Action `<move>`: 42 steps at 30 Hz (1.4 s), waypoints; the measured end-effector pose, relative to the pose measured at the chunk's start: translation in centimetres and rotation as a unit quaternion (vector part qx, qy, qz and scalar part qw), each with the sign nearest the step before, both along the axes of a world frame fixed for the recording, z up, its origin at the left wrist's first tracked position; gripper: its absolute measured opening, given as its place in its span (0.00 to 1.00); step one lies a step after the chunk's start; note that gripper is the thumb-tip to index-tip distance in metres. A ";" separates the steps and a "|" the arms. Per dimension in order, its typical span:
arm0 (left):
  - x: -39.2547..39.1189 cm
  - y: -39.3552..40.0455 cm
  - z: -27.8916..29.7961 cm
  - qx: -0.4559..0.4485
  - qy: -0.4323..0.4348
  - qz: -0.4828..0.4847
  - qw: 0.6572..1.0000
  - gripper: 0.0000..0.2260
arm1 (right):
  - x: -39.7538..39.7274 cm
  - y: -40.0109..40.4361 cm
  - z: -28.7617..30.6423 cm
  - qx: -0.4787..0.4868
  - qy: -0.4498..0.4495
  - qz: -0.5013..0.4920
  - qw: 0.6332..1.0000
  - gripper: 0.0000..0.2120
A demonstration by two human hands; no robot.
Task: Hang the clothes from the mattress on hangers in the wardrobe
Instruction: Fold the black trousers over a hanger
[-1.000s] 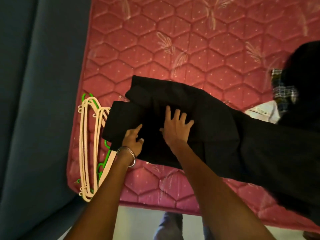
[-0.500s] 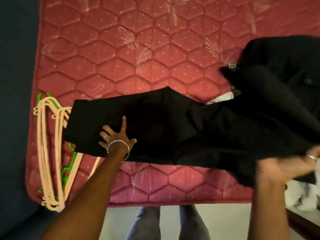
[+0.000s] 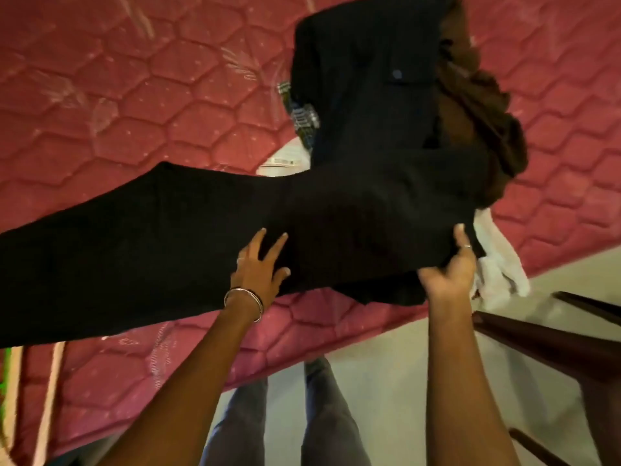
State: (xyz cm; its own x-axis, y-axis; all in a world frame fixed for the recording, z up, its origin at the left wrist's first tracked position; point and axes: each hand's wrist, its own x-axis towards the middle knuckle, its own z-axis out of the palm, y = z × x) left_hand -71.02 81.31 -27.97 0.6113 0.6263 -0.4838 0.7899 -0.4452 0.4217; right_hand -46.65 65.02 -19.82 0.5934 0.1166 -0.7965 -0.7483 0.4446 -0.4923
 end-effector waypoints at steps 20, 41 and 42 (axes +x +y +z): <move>7.6 -7.5 0.4 -0.014 0.202 0.080 0.976 0.56 | 2.1 -2.3 -0.1 0.057 0.223 0.050 0.972 0.18; 7.0 -7.3 0.7 0.084 0.212 -0.009 0.974 0.36 | 3.4 -3.9 0.0 0.036 0.102 0.039 0.993 0.25; 6.9 -7.1 0.5 0.079 0.205 -0.016 0.975 0.37 | 2.4 -3.6 -0.5 0.018 0.127 0.066 0.990 0.25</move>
State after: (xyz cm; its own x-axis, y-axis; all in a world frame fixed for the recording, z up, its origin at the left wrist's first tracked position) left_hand -64.15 74.16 -27.43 0.4064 0.6972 -0.5905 0.8628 -0.5056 -0.0031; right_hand -44.22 61.45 -20.30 0.3523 0.2105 -0.9119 -0.8986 0.3485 -0.2667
